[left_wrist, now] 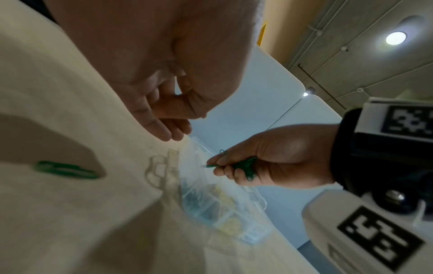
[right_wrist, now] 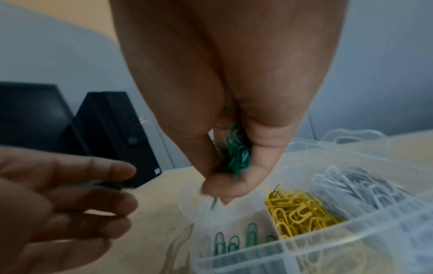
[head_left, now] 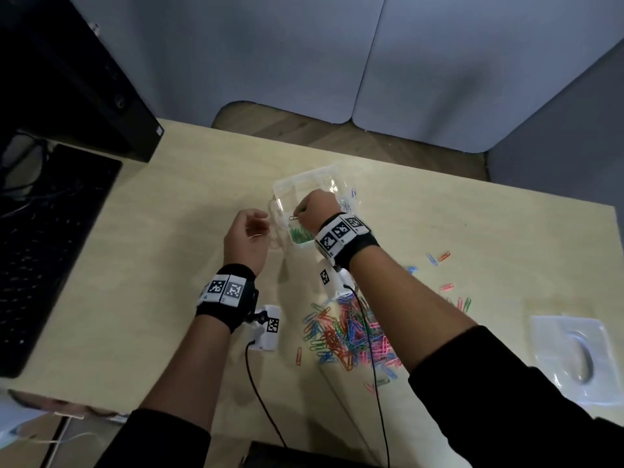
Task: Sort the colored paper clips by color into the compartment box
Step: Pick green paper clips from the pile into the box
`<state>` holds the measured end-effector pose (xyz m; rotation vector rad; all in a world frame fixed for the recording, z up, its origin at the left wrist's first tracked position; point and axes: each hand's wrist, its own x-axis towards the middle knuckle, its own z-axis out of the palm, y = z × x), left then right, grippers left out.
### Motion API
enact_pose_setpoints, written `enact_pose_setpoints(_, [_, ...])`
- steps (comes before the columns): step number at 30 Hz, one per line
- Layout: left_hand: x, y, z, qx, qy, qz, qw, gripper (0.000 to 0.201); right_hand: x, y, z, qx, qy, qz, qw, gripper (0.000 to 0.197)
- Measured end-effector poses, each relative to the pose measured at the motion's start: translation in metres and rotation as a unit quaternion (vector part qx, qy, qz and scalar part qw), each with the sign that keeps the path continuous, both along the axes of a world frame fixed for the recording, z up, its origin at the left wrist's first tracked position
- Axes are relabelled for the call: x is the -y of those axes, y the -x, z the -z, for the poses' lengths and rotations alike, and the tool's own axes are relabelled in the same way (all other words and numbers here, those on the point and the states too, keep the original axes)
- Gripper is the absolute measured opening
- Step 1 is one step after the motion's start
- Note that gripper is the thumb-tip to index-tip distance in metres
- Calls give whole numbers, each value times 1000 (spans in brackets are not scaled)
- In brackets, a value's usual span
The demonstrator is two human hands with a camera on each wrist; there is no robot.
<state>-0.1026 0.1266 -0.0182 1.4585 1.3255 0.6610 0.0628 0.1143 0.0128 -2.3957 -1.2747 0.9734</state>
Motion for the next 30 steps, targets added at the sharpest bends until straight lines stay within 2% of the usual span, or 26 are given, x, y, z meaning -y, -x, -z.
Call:
enact_pose_setpoints(2, [7, 13, 3, -24, 5, 2, 1000, 37, -5, 9, -1, 25, 12, -26, 999, 21])
enact_pose_setpoints(4, [16, 21, 7, -41, 25, 24, 999, 38, -5, 18, -3, 57, 25, -54, 997, 6])
enact_pose_setpoints(6, [25, 25, 11, -56, 50, 42, 996, 39, -2, 25, -3, 70, 29, -67, 995, 6])
enact_pose_setpoints(10, [43, 21, 11, -54, 65, 79, 993, 35, 12, 19, -3, 64, -4, -85, 994, 30])
enact_pose_setpoints(13, [57, 9, 13, -59, 55, 136, 987, 40, 38, -5, -10, 30, -102, -21, 994, 32])
enact_pose_setpoints(15, [64, -2, 18, -83, 36, 193, 977, 39, 68, -33, -9, 45, -127, 51, 990, 33])
enact_pose_setpoints(17, [72, -16, 21, -117, 7, 238, 964, 27, 103, -59, -6, 64, -95, 110, 987, 26])
enact_pose_setpoints(19, [80, -31, 22, -145, -20, 232, 962, 18, 135, -75, 3, 73, -26, 132, 988, 9])
enact_pose_setpoints(22, [85, -52, 20, -170, -35, 201, 964, 19, 157, -74, 22, 44, 42, 151, 987, 20])
enact_pose_setpoints(26, [89, -67, 20, -186, -61, 218, 956, 25, 154, -54, 39, 48, 12, 176, 983, 27])
enact_pose_setpoints(30, [90, -67, 24, -200, -63, 235, 949, 15, 150, -47, 47, 36, 5, 195, 980, 17])
